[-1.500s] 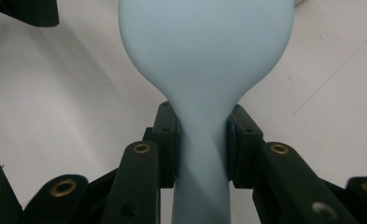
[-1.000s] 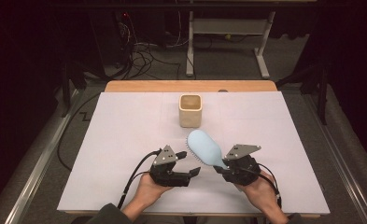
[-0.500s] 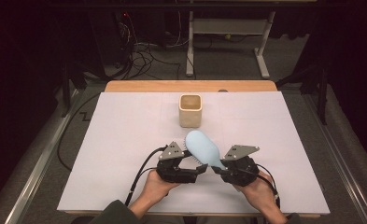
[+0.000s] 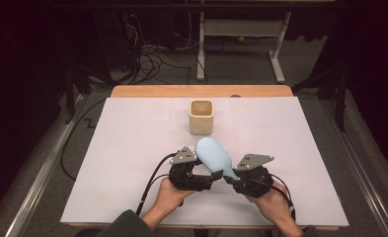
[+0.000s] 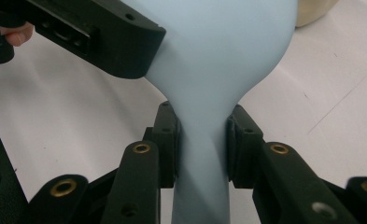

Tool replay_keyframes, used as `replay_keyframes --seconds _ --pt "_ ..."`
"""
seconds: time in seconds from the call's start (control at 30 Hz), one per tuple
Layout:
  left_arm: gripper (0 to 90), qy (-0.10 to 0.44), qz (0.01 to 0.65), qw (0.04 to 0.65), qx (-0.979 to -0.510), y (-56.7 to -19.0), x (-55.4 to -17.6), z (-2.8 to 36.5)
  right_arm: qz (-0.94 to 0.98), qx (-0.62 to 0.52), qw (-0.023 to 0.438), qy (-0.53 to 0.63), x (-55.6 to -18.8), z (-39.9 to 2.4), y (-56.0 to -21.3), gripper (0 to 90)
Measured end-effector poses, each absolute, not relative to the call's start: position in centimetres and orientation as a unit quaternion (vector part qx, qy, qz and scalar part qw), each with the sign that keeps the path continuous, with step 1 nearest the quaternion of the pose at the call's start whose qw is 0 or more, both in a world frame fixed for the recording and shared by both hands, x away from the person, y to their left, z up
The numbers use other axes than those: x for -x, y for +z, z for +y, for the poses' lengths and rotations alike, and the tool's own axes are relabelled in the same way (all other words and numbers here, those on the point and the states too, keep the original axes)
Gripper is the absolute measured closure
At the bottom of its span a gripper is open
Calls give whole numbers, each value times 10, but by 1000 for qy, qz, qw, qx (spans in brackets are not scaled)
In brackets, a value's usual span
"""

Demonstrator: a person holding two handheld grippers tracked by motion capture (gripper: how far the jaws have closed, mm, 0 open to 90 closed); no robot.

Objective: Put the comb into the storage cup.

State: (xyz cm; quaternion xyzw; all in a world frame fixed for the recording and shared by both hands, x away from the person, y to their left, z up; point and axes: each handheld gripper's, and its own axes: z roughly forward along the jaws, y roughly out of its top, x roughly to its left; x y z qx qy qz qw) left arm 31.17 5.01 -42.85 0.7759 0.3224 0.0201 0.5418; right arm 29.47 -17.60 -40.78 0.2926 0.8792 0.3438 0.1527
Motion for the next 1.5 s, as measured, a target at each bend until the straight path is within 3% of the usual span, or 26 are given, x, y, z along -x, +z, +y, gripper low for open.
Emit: replay_keyframes --seconds 1.5 --pt "266 15 346 528 -776 -424 -315 52 888 -263 166 339 -289 -149 -410 706"
